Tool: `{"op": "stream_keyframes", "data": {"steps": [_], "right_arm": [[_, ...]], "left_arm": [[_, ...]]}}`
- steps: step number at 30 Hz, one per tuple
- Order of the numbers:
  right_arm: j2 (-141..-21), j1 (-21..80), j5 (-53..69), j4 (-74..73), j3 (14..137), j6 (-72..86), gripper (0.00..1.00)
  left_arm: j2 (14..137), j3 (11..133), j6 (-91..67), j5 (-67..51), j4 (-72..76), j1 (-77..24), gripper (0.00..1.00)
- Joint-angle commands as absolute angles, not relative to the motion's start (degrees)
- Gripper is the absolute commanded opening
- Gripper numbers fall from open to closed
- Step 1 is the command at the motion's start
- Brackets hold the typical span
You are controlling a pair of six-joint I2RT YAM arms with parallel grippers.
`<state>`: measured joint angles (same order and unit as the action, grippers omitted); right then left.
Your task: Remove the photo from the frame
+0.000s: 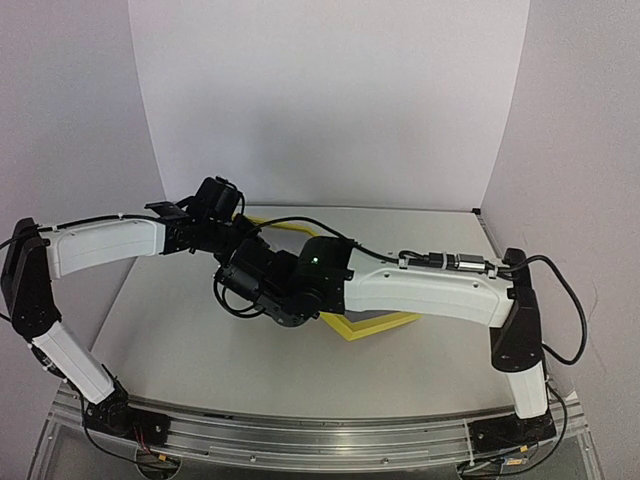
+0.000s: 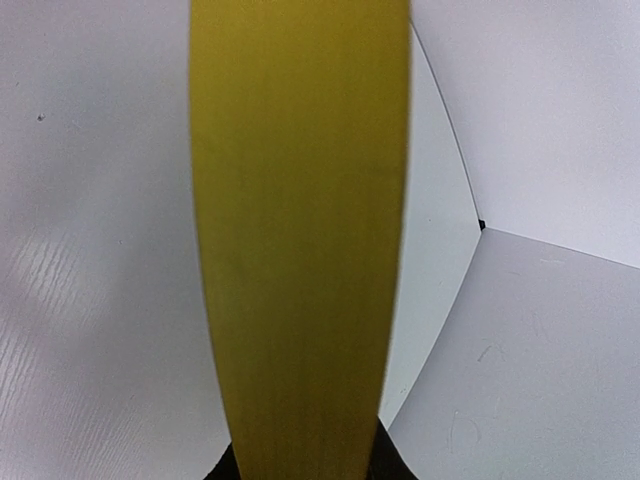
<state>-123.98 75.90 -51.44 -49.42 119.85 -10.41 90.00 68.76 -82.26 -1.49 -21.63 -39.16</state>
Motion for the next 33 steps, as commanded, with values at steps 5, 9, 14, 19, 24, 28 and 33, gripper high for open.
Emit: {"op": "stream_keyframes", "data": {"steps": [5, 9, 14, 19, 24, 28, 33], "right_arm": [[-124.74, 75.78, -56.15, -48.93, 119.93, -15.64, 0.51], [-124.28, 75.76, -53.35, -50.54, 118.61, -14.25, 0.54], [-124.76, 75.76, -53.65, -52.26, 117.99, -13.11, 0.55], [-125.76, 75.76, -58.26, -52.38, 117.96, -14.1, 0.55], [-126.26, 75.52, -61.11, -52.4, 118.17, -15.25, 0.48], [-126.52, 74.92, -62.25, -52.42, 118.22, -15.81, 0.36], [-125.65, 74.44, -62.85, -52.41, 118.65, -15.23, 0.1]], "left_arm": [[86.66, 73.58, -80.93, 3.61, -28.8, -40.12, 0.0], [86.79, 74.81, -80.97, 4.44, -29.08, -40.51, 0.0], [88.05, 77.06, -80.67, 4.43, -30.16, -41.06, 0.0], [88.81, 78.11, -80.37, 4.43, -30.18, -41.73, 0.0], [88.68, 78.35, -80.18, 4.41, -30.11, -42.17, 0.0], [88.1, 78.4, -79.6, 4.39, -29.63, -42.55, 0.0], [86.89, 78.21, -78.18, 4.29, -28.58, -42.97, 0.04]]}}
